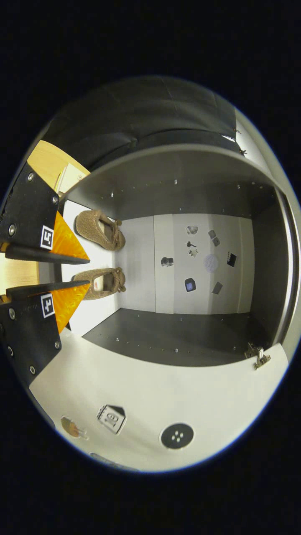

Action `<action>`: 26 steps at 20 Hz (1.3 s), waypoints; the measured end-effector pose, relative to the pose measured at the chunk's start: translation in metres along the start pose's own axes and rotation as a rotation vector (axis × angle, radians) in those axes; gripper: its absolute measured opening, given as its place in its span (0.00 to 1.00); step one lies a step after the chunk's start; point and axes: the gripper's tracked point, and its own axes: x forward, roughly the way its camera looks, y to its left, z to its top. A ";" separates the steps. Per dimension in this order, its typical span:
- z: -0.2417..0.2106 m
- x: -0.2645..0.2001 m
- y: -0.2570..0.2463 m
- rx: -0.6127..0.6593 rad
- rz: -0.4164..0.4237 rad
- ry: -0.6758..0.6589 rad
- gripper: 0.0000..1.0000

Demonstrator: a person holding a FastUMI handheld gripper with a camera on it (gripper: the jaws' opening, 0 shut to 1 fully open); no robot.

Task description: Open the shoe cabinet door, grab the shoes and put them into the shoe cabinet, then close the shoe cabinet door.

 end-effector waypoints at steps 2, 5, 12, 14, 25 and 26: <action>0.000 -0.028 0.000 0.009 -0.002 -0.020 0.25; -0.005 -0.070 -0.007 0.002 -0.020 -0.043 0.25; -0.017 -0.152 -0.033 -0.003 -0.061 -0.066 0.28; -0.019 -0.173 -0.038 0.014 -0.062 -0.077 0.28; -0.038 -0.279 -0.133 0.031 -0.221 -0.117 0.36; -0.039 -0.288 -0.144 0.041 -0.238 -0.122 0.36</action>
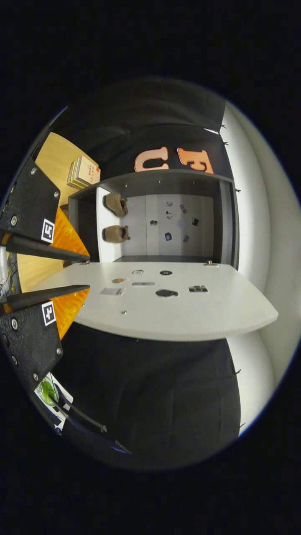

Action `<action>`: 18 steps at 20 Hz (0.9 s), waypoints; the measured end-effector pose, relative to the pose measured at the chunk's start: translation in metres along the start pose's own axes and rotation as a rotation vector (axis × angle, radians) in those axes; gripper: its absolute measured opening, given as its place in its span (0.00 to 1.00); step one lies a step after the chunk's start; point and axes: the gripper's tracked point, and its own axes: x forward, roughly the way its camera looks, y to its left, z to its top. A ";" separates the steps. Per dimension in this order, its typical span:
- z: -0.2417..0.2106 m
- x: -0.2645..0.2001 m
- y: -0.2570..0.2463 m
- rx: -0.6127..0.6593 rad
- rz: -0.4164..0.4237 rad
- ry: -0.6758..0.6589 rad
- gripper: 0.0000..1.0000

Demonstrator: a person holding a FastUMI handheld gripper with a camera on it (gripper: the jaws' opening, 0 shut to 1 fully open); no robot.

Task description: Open the shoe cabinet door, grab the shoes and put them into the shoe cabinet, then close the shoe cabinet door.

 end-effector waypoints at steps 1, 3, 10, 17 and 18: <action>0.000 -0.004 -0.011 0.010 -0.014 0.001 0.37; -0.001 -0.008 -0.029 0.014 -0.046 0.002 0.38; -0.013 -0.002 -0.074 0.025 -0.125 0.029 0.42; -0.032 0.034 -0.103 0.041 -0.133 0.053 0.47; -0.035 0.040 -0.104 0.048 -0.127 0.059 0.48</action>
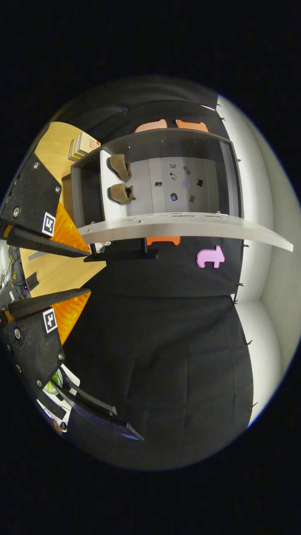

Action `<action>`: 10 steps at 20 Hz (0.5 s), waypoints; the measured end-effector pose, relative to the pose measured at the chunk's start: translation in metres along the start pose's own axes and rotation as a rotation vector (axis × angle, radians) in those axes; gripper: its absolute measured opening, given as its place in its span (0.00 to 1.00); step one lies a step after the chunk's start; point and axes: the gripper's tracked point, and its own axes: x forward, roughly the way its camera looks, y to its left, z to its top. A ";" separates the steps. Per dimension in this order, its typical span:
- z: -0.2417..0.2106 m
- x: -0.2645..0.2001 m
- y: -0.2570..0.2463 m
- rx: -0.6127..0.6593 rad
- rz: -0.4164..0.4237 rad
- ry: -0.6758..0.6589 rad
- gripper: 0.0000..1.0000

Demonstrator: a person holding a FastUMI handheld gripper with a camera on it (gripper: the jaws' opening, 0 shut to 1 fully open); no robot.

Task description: Open the shoe cabinet door, grab the shoes and put them into the shoe cabinet, then close the shoe cabinet door.

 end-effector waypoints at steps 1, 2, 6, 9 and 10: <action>-0.003 0.007 -0.001 0.004 0.004 0.006 0.49; -0.007 0.012 -0.002 0.004 0.007 0.013 0.50; -0.016 0.030 -0.001 0.014 0.020 0.033 0.53; -0.021 0.034 0.005 0.018 0.046 0.043 0.54; -0.021 0.034 0.004 0.015 0.042 0.042 0.56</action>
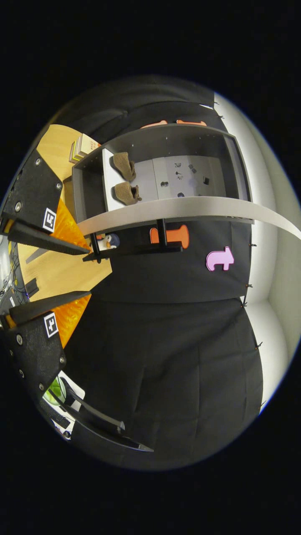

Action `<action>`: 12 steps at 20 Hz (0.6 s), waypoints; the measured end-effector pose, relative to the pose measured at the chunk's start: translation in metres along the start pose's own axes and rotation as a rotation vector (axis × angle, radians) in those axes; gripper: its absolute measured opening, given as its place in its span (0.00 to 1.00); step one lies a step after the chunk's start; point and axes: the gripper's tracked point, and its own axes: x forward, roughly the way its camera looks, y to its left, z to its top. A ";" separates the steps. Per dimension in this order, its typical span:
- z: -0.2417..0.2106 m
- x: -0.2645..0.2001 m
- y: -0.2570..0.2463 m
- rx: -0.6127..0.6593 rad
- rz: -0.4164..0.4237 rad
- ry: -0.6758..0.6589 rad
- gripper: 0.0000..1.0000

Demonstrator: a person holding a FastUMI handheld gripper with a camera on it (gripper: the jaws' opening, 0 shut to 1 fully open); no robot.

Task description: Open the shoe cabinet door, grab the shoes and put them into the shoe cabinet, then close the shoe cabinet door.

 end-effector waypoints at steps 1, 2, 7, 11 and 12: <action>0.001 0.001 -0.001 -0.008 0.002 -0.005 0.56; 0.002 0.001 0.001 -0.013 0.002 -0.011 0.57; 0.004 -0.001 0.005 -0.064 -0.014 -0.029 0.57; 0.004 -0.002 0.014 -0.092 -0.016 -0.050 0.54; 0.003 -0.003 0.015 -0.089 -0.014 -0.050 0.53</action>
